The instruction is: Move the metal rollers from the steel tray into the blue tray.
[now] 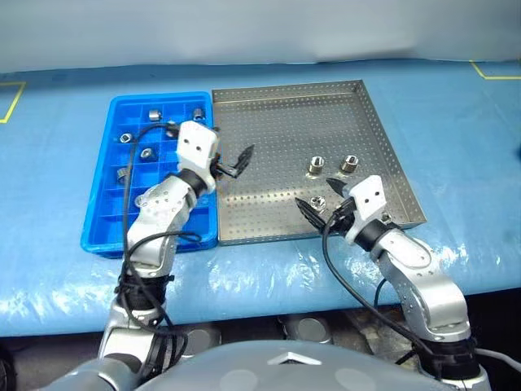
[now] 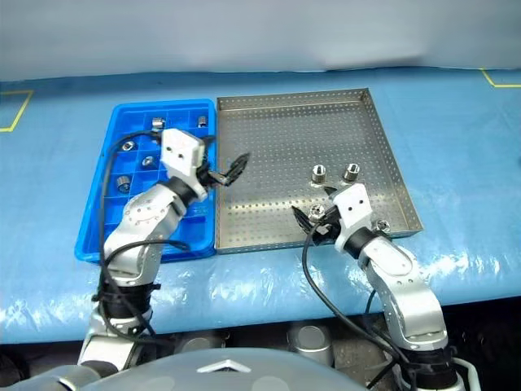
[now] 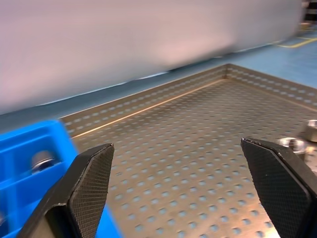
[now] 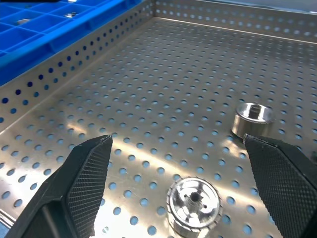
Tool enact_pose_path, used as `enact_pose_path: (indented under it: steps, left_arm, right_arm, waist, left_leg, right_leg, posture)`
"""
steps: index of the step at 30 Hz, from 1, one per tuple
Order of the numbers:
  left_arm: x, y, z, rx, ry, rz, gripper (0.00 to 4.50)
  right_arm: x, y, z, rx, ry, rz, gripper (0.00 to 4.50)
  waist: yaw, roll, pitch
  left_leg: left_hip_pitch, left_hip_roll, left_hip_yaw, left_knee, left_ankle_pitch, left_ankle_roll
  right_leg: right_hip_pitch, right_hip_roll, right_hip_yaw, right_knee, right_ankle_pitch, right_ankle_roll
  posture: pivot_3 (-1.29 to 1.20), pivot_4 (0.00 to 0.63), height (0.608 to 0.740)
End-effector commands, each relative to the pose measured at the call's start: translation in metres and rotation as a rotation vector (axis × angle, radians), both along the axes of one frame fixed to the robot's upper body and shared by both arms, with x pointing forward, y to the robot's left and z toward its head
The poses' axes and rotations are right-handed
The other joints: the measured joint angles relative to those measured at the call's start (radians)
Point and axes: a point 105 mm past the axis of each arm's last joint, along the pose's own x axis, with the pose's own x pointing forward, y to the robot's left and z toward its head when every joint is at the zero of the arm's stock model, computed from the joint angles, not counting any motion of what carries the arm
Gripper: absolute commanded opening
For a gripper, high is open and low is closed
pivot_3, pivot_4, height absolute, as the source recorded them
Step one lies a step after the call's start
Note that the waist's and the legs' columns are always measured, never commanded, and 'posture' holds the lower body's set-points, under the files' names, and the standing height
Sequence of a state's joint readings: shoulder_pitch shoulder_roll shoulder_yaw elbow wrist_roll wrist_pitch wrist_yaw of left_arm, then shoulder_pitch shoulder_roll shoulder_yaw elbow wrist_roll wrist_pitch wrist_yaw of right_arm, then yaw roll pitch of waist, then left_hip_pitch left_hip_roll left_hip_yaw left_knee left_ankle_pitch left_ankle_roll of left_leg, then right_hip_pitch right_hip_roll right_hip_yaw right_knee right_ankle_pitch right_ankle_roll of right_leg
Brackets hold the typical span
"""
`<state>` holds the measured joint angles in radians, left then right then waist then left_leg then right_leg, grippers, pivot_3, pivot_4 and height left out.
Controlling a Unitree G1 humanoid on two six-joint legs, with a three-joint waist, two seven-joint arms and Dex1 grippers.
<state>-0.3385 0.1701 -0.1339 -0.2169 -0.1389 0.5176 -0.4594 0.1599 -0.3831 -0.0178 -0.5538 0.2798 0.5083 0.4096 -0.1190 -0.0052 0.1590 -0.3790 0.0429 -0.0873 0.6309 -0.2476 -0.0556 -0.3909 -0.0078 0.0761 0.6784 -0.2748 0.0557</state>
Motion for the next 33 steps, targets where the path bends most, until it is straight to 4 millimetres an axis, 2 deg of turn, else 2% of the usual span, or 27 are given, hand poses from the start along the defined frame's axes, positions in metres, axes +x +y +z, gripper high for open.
enact_pose_path:
  steps: [1,7,13,19,23,26,28,30,33]
  left_arm:
    - [-0.007,-0.042,-0.008,0.026,0.037,-0.261,4.49]
    - [-0.016,-0.075,-0.033,0.160,0.068,-0.489,4.49]
    - [-0.015,-0.085,-0.049,0.244,0.075,-0.536,4.49]
    - [-0.014,-0.083,-0.064,0.333,0.091,-0.534,4.49]
    - [-0.019,-0.081,-0.071,0.364,0.111,-0.557,3.28]
    - [-0.020,-0.078,-0.070,0.346,0.120,-0.546,2.23]
    - [-0.022,-0.073,-0.069,0.333,0.122,-0.529,1.70]
    - [-0.022,-0.068,-0.064,0.305,0.121,-0.495,1.68]
    - [-0.016,-0.053,-0.048,0.227,0.093,-0.379,1.68]
  right_arm:
    - [-0.006,-0.010,0.014,-0.002,-0.068,-0.068,4.50]
    - [-0.014,-0.012,0.014,0.016,-0.068,-0.111,4.50]
    - [-0.018,-0.012,0.015,0.020,-0.072,-0.130,4.50]
    - [-0.018,-0.011,0.016,0.019,-0.079,-0.135,4.50]
    - [-0.016,-0.007,0.018,0.021,-0.087,-0.121,4.50]
    - [-0.014,-0.005,0.019,0.021,-0.091,-0.107,4.50]
    - [-0.013,-0.002,0.021,0.020,-0.095,-0.091,4.50]
    - [-0.011,0.002,0.022,0.023,-0.099,-0.073,4.50]
    - [-0.008,0.011,0.025,0.029,-0.106,-0.029,4.50]
  waist:
    - [-0.015,0.000,0.000]
    - [-0.073,0.001,0.000]
    - [-0.121,0.001,0.000]
    - [-0.148,0.001,0.000]
    - [-0.158,0.001,0.000]
    - [-0.165,0.001,0.000]
    - [-0.167,0.001,0.000]
    - [-0.168,0.001,0.000]
    - [-0.163,0.001,0.000]
  left_leg:
    - [0.000,0.000,0.000,0.000,0.000,0.000]
    - [0.000,0.000,0.001,0.000,0.000,0.001]
    - [0.000,0.000,0.001,0.000,0.000,0.001]
    - [0.000,0.000,0.002,-0.001,-0.001,0.001]
    - [0.000,0.000,0.002,-0.001,-0.001,0.001]
    - [0.000,0.000,0.002,-0.001,-0.001,0.001]
    - [0.000,0.000,0.002,-0.001,-0.001,0.001]
    - [0.000,0.001,0.002,-0.002,-0.001,0.001]
    - [0.000,0.001,0.002,-0.002,-0.001,0.001]
  right_leg:
    - [0.000,0.000,0.000,0.000,-0.001,0.001]
    - [0.000,0.001,0.002,0.000,-0.002,0.003]
    - [0.000,0.001,0.003,0.000,-0.002,0.004]
    - [-0.001,0.001,0.004,0.000,-0.003,0.005]
    - [-0.001,0.001,0.004,0.000,-0.003,0.005]
    - [-0.001,0.001,0.004,0.000,-0.003,0.005]
    - [-0.001,0.001,0.004,0.000,-0.003,0.005]
    - [-0.001,0.001,0.005,0.000,-0.003,0.005]
    - [-0.002,0.001,0.005,0.000,-0.003,0.005]
  posture:
    - [-0.26,0.150,0.740]
    - [-0.31,0.150,0.740]
    - [-0.35,0.150,0.740]
    - [-0.36,0.150,0.740]
    - [-0.35,0.150,0.740]
    - [-0.35,0.150,0.740]
    - [-0.33,0.150,0.740]
    - [-0.31,0.150,0.740]
    - [-0.30,0.150,0.740]
